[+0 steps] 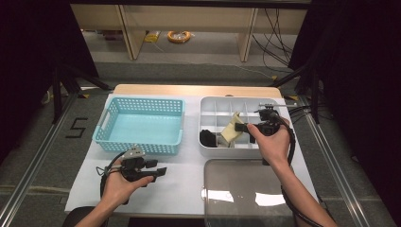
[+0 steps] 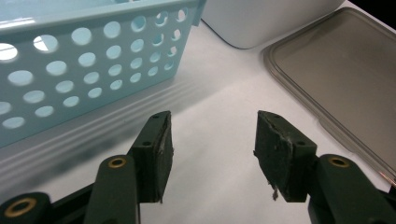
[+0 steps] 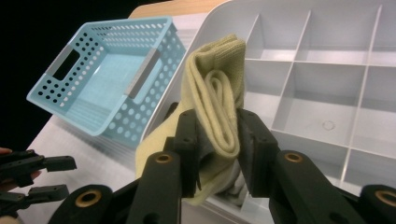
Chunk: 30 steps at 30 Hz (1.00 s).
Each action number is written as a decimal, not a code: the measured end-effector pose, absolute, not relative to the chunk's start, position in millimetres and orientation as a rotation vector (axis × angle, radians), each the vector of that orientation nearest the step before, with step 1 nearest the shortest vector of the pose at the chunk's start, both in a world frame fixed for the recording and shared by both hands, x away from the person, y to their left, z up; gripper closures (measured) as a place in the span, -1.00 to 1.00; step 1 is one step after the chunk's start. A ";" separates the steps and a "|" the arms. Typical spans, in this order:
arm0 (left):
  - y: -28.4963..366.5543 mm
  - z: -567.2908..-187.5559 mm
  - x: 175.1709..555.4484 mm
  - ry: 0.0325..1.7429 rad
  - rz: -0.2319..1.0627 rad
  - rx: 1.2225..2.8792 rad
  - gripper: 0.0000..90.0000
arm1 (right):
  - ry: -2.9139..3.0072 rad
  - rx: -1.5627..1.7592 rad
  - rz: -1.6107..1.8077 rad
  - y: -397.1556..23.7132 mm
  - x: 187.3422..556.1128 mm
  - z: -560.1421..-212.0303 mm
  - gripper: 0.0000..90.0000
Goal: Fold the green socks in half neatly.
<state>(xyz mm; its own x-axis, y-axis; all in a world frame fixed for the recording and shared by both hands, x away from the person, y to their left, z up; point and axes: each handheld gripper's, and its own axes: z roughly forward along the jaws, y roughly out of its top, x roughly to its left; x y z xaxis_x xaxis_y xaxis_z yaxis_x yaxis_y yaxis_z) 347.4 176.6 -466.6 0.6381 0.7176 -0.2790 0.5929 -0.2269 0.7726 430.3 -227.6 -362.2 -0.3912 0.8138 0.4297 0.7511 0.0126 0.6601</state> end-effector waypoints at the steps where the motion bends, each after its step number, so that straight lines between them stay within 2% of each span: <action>1: 176.3 -466.8 347.3 1.035 0.168 1.921 0.02 | 2.172 1.703 1.318 -228.9 431.1 -361.6 0.60; 6: 176.8 -466.9 348.1 1.033 0.172 1.919 0.02 | 2.146 1.813 1.316 -233.3 434.2 -363.0 0.60; 7: 176.8 -467.0 348.1 1.032 0.172 1.921 0.02 | 2.165 1.726 1.302 -238.4 438.1 -366.8 0.60; 12: 175.4 -467.2 347.6 1.038 0.165 1.918 0.02 | 2.145 1.836 1.263 -240.0 439.2 -369.4 0.60; 14: 175.5 -467.1 347.7 1.031 0.169 1.918 0.02 | 2.151 1.773 1.249 -244.0 442.6 -373.2 0.60; 15: 175.7 -467.1 347.7 1.031 0.170 1.919 0.02 | 2.141 1.887 1.241 -241.4 440.5 -371.0 0.60; 20: 175.8 -467.6 348.0 1.029 0.170 1.927 0.02 | 2.161 1.765 1.193 -250.9 447.9 -379.7 0.60; 30: 174.4 -467.7 347.4 1.027 0.177 1.933 0.02 | 2.166 1.772 1.114 -257.4 451.6 -394.6 0.60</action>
